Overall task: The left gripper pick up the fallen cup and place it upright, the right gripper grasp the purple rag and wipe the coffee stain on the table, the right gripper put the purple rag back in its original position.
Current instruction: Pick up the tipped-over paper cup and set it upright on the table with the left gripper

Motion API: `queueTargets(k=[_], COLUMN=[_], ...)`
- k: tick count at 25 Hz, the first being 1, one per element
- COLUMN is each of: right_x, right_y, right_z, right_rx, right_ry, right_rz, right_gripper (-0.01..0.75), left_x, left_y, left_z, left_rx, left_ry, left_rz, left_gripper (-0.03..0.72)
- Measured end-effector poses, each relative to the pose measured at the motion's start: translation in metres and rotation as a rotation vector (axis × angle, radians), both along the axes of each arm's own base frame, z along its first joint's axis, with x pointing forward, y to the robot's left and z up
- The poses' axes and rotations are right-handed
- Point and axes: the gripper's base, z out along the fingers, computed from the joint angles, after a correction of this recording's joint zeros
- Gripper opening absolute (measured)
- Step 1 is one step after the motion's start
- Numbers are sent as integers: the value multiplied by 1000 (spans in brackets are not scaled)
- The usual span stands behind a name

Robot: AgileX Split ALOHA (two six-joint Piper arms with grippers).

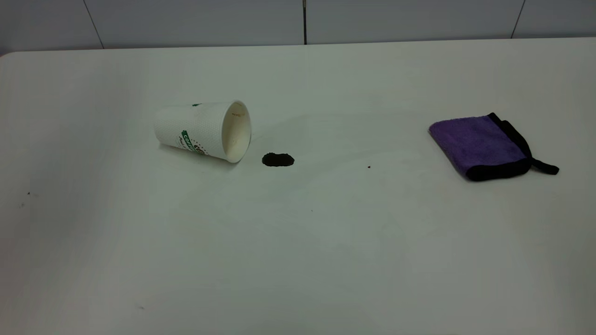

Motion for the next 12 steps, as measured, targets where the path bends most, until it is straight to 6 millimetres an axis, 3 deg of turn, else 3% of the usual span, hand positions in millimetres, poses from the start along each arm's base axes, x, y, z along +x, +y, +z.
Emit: queueTargets(k=[6, 12], right_x=[0, 0], right_y=[0, 0], right_z=[0, 0], right_rx=[0, 0], right_ry=[0, 0], right_rz=[0, 0], right_gripper=[238, 238], left_x=[43, 70], left_y=[-82, -145], left_z=[-43, -87], left_rx=[154, 255], left_ry=[-17, -40], left_rz=[-88, -198], left_gripper=[646, 642])
